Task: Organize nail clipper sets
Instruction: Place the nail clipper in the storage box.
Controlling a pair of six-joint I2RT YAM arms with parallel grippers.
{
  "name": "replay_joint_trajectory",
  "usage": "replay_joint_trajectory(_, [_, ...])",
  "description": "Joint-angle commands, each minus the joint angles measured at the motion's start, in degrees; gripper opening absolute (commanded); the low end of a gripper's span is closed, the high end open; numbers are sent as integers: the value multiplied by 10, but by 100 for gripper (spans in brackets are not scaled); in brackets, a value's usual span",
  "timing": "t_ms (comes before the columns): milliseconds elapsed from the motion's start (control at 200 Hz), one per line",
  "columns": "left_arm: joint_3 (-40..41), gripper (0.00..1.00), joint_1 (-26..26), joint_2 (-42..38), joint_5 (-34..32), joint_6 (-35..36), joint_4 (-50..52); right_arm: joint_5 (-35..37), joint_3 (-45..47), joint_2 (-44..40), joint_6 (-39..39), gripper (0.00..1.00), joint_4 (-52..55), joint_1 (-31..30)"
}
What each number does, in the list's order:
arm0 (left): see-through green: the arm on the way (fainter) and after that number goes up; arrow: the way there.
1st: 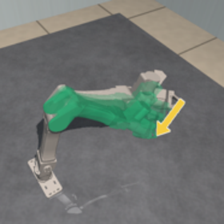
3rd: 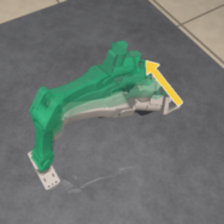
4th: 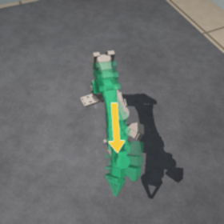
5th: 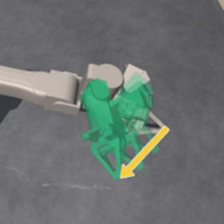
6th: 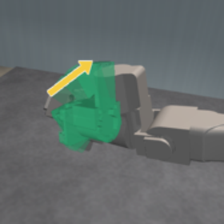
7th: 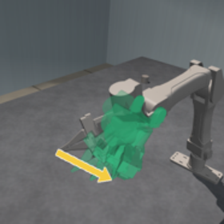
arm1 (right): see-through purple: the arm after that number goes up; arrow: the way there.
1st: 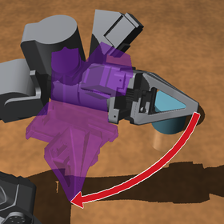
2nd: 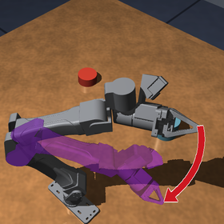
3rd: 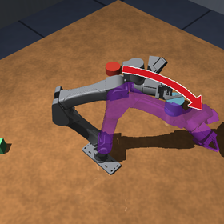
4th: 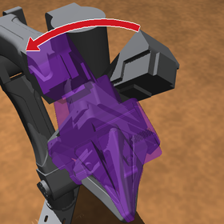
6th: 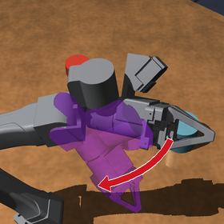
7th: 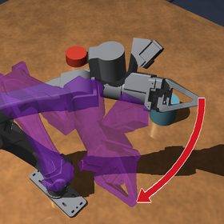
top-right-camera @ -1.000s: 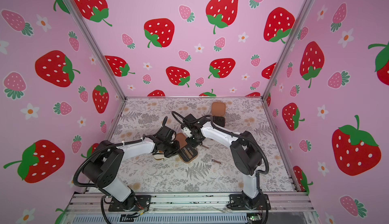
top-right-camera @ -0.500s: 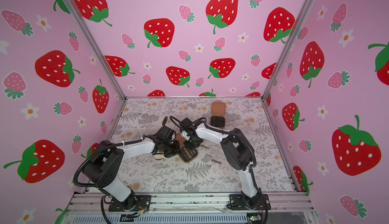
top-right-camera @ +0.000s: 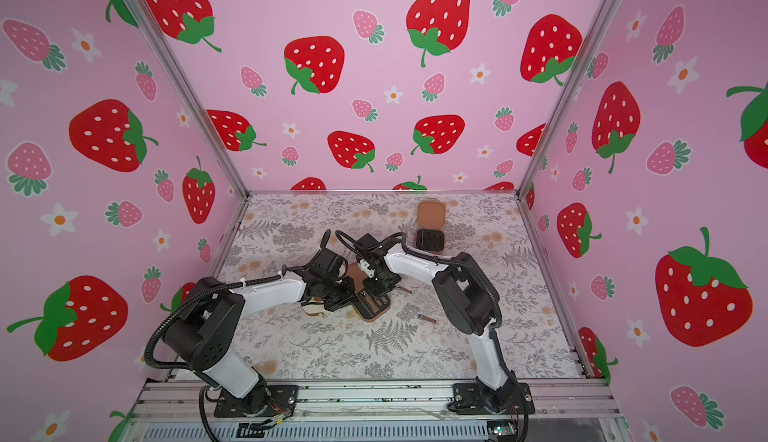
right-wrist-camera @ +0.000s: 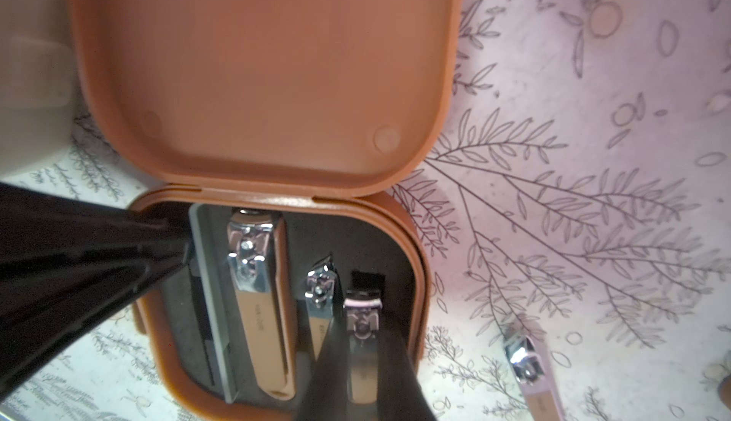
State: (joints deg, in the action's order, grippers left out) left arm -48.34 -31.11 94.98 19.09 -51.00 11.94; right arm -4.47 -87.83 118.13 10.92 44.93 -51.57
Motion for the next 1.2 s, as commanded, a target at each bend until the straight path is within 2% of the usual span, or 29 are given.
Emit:
replay_joint_trajectory(0, [1,0,3,13,-23,3,40,22,-11,20,7,7,4,-3])
replay_joint_trajectory(525, [2,0,3,15,-22,3,38,42,-31,40,14,8,4,-3])
replay_joint_trajectory(1196, [4,0,3,14,-23,1,37,85,90,15,31,8,-12,-16])
